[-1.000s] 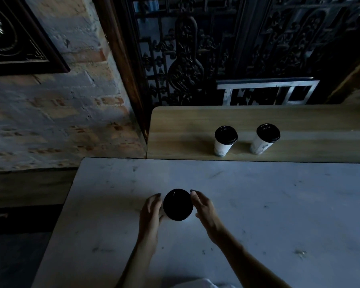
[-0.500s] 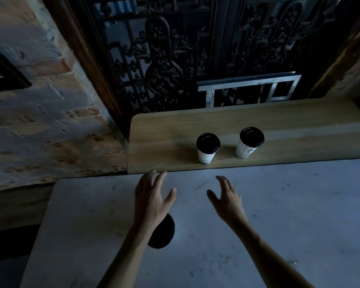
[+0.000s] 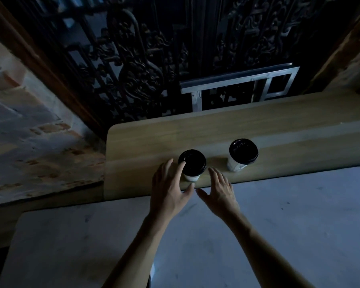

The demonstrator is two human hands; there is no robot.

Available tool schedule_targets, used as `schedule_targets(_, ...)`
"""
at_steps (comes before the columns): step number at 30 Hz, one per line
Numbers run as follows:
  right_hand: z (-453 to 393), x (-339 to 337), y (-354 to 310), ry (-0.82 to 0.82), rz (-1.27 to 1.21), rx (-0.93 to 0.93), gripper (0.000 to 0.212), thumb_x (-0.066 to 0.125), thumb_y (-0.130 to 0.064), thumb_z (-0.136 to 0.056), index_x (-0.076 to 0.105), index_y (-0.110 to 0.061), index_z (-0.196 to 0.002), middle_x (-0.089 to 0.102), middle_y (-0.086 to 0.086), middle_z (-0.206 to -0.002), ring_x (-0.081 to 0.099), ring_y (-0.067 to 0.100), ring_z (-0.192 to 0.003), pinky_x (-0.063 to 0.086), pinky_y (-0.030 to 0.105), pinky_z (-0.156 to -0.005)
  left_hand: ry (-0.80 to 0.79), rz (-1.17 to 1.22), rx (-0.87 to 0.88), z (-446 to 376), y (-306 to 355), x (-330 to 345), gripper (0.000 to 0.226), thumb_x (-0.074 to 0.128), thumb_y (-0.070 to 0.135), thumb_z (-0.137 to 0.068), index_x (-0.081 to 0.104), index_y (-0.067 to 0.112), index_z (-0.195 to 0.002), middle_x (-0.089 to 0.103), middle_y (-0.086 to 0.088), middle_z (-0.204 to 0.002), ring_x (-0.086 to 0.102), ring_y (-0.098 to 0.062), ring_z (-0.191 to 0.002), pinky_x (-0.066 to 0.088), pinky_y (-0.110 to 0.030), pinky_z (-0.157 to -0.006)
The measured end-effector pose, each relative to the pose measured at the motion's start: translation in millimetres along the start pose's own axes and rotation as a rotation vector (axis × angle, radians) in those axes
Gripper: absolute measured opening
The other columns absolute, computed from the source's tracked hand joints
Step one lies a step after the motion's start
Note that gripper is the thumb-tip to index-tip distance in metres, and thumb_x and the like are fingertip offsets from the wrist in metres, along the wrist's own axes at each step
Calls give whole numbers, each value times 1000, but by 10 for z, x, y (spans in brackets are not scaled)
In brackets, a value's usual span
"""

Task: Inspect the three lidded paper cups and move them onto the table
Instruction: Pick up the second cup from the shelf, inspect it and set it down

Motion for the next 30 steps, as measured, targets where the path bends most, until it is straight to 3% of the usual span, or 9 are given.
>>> schedule_targets(7, -443, 176, 100, -100, -188, 58, 112, 57, -76, -70, 27, -16, -159, 46, 5, -156, 43, 24, -143, 43, 39, -111, -36, 54, -43, -498, 203, 196, 81, 48, 64, -83, 34, 33, -157, 31, -10, -167, 27, -28, -154, 35, -50, -117)
schedule_targets(10, -610, 298, 54, -165, -193, 26, 105, 68, -61, -74, 27, -18, -160, 47, 5, -150, 47, 24, -136, 41, 29, -103, -80, 100, -76, -594, 208, 262, 87, 44, 68, -81, 29, 34, -159, 29, -8, -167, 25, -26, -154, 38, -49, -117)
schedule_targets(13, -736, 373, 22, -216, -227, 42, 80, 73, -36, -88, 35, -12, -154, 51, 10, -140, 53, 29, -129, 39, 26, -90, -96, 107, -129, -629, 191, 304, 91, 44, 70, -79, 31, 29, -159, 36, -6, -160, 34, -26, -148, 44, -46, -112)
schedule_targets(15, -778, 369, 28, -197, -280, 54, 69, 75, -32, -90, 42, -10, -147, 55, 4, -125, 58, 27, -121, 37, 22, -83, -88, 114, -157, -635, 168, 304, 91, 45, 70, -79, 33, 25, -158, 42, -6, -154, 41, -26, -142, 46, -46, -110)
schedule_targets(18, -775, 322, 6, -165, -344, 11, 70, 84, -39, -82, 50, -12, -136, 62, 0, -118, 62, 24, -115, 40, 26, -80, -43, 254, -238, -621, 118, 236, 91, 51, 66, -79, 40, 18, -155, 46, -10, -149, 46, -26, -138, 46, -43, -109)
schedule_targets(21, -707, 233, -26, -150, -362, -42, 83, 84, -58, -66, 54, -20, -134, 65, 1, -122, 62, 23, -112, 52, 40, -88, -12, 419, -316, -558, 58, 114, 76, 70, 50, -86, 47, 15, -150, 50, -11, -147, 51, -21, -133, 40, -27, -101)
schedule_targets(24, -601, 106, -119, -169, -334, -100, 85, 92, -49, -65, 55, -20, -136, 53, -6, -114, 56, 16, -102, 55, 44, -89, -4, 539, -350, -447, 6, -41, 80, 63, 62, -73, 57, 16, -139, 61, -4, -132, 54, -12, -118, 40, -24, -93)
schedule_targets(27, -429, -20, -258, -178, -242, -164, 89, 78, -68, -62, 49, -27, -135, 50, -7, -113, 53, 15, -102, 57, 45, -85, -2, 692, -427, -299, -27, -214, 76, 56, 68, -63, 63, 22, -122, 68, 5, -117, 63, -14, -109, 47, -29, -83)
schedule_targets(30, -202, -220, -428, -159, -151, -226, 94, 61, -85, -60, 47, -31, -136, 55, -5, -117, 58, 20, -105, 56, 40, -77, -34, 799, -418, -130, -28, -405, 49, 57, 62, -72, 63, 35, -113, 69, 17, -109, 63, 7, -97, 50, -33, -82)
Point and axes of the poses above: each hand's wrist, its own z-axis away from the middle knuckle, its own x-axis out of the palm, y = z × x, the point moved 4 cm from there along -z, towards the middle knuckle
